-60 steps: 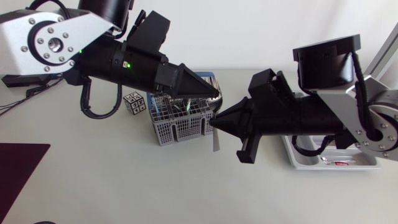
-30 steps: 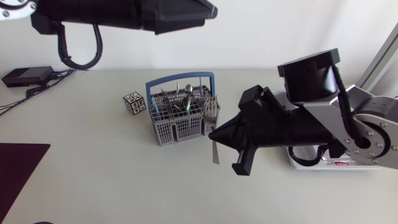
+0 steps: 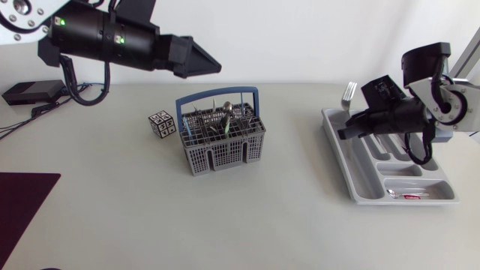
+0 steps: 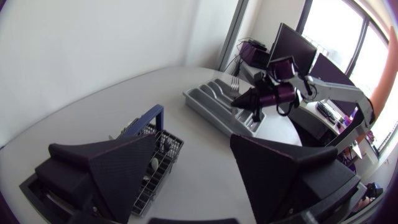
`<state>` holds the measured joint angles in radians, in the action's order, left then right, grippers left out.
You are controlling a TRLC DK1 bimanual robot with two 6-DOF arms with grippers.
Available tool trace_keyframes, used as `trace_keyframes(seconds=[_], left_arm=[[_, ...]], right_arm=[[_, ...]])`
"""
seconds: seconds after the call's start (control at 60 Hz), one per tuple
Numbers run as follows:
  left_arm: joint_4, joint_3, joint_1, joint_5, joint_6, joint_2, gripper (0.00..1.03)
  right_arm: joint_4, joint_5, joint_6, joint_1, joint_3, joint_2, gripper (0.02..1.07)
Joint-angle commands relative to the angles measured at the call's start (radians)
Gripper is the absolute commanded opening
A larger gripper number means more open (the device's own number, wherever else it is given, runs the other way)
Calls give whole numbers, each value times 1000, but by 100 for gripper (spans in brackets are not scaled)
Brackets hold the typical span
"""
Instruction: Transfer all utensils from the basket to the drawer tray.
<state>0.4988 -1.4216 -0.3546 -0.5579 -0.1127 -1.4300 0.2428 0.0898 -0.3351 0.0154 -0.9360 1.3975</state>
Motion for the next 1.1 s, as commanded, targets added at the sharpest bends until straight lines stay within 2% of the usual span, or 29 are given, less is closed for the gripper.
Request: trace_keyframes(seconds=[0.0, 0.2, 0.383, 0.7, 0.967, 1.083], left_arm=[[7, 47, -1, 32, -51, -10, 85], [0, 112, -14, 87, -96, -12, 85], [0, 147, -32, 154, -124, -12, 85], [0, 187, -49, 207, -137, 28, 85], [-2, 207, -61, 224, -137, 45, 85], [-2, 222, -61, 224, -145, 57, 85]], right_arm=[[-8, -81, -12, -43, -72, 63, 7], [-5, -265, -7, -124, -225, 247, 7], [18, -325, 16, -177, -345, 399, 7], [13, -352, 11, -273, -491, 597, 7], [43, -352, 15, -282, -557, 713, 7], [69, -343, 33, -293, -572, 738, 12]])
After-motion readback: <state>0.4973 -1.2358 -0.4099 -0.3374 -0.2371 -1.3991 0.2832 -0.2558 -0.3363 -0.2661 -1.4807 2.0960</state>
